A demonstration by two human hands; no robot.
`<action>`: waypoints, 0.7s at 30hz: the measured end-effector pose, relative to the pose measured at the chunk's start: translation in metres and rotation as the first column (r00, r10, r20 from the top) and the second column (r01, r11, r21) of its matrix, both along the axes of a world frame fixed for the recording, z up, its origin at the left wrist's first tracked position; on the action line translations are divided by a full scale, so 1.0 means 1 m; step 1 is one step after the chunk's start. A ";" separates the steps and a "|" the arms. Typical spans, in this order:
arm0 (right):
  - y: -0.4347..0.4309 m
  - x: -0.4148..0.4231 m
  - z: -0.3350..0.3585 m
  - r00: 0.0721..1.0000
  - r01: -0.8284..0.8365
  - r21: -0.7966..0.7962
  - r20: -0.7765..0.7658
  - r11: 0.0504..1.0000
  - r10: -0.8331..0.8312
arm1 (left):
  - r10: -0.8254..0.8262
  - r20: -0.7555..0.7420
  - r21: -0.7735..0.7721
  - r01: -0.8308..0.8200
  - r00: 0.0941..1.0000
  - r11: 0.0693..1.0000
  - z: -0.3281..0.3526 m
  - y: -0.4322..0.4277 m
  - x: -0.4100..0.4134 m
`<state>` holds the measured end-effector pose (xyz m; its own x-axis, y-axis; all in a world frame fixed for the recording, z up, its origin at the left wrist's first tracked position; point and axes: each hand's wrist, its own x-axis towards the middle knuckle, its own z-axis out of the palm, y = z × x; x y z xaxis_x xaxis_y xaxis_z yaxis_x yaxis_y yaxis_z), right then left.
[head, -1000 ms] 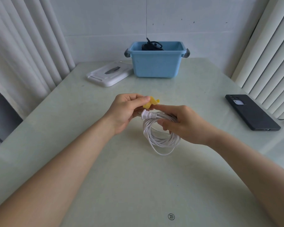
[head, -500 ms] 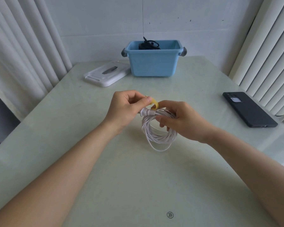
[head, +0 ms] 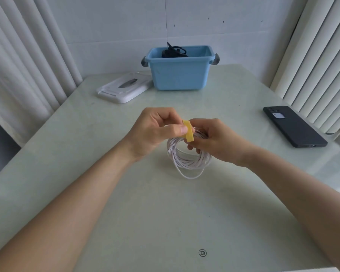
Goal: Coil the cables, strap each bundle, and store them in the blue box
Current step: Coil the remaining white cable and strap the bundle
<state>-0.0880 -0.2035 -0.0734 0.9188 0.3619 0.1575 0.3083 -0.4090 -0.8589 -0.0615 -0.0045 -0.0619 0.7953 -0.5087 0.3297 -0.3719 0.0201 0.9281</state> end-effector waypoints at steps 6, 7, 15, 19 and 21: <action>-0.003 -0.001 0.002 0.999 -0.036 -0.107 0.024 0.994 0.039 | 0.150 0.051 0.107 -0.155 0.987 0.982 -0.010 0.000 0.006; -0.003 -0.001 0.004 0.998 -0.042 -0.126 0.033 0.991 0.047 | 0.167 0.062 0.097 -0.173 0.984 0.980 -0.010 0.001 0.006; -0.005 0.000 0.003 0.996 -0.092 -0.073 -0.014 0.993 0.092 | 0.164 0.339 0.198 -0.241 0.926 0.950 -0.003 0.006 0.007; -0.004 0.001 -0.001 0.996 -0.084 -0.092 0.019 0.992 0.086 | 0.118 0.339 0.243 -0.208 0.934 0.948 0.001 0.009 0.009; -0.005 0.001 -0.002 0.996 -0.080 -0.096 0.019 0.992 0.082 | 0.105 0.322 0.247 -0.191 0.941 0.950 0.002 0.012 0.011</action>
